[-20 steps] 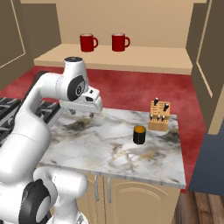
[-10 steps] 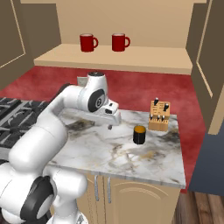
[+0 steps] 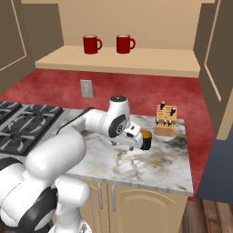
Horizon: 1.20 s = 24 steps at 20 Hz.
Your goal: Pick the mug on the counter and place it in the cabinet with the handle facing the right, like the mugs already inside.
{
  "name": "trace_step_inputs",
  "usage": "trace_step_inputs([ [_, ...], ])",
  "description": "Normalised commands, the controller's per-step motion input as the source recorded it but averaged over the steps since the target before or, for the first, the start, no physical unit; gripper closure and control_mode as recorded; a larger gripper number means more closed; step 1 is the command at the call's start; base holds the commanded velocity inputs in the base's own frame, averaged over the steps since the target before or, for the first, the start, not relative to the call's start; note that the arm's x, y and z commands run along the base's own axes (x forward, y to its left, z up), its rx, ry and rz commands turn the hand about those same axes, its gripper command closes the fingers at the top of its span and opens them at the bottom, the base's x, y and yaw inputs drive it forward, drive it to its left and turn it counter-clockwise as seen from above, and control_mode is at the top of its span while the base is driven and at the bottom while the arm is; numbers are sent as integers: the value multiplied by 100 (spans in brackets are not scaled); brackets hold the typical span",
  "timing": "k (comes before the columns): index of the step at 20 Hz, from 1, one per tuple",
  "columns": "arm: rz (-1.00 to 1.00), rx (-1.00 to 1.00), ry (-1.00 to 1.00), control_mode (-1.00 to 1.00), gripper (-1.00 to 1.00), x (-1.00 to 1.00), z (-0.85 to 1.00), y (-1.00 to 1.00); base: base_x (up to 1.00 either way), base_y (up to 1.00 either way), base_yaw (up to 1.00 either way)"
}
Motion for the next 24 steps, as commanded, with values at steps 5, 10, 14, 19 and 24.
trace_step_inputs([
  [5,-1,0,-6,-100,-100,27,-33,-61,0,0,0],
  [10,2,0,-5,-100,-100,45,-28,-45,0,0,0],
  [14,8,0,-5,-100,-100,44,-8,-26,0,0,0],
  [19,7,0,-3,-100,-100,37,-2,-19,0,0,0],
  [24,4,0,0,-100,-100,28,0,1,0,0,0],
])
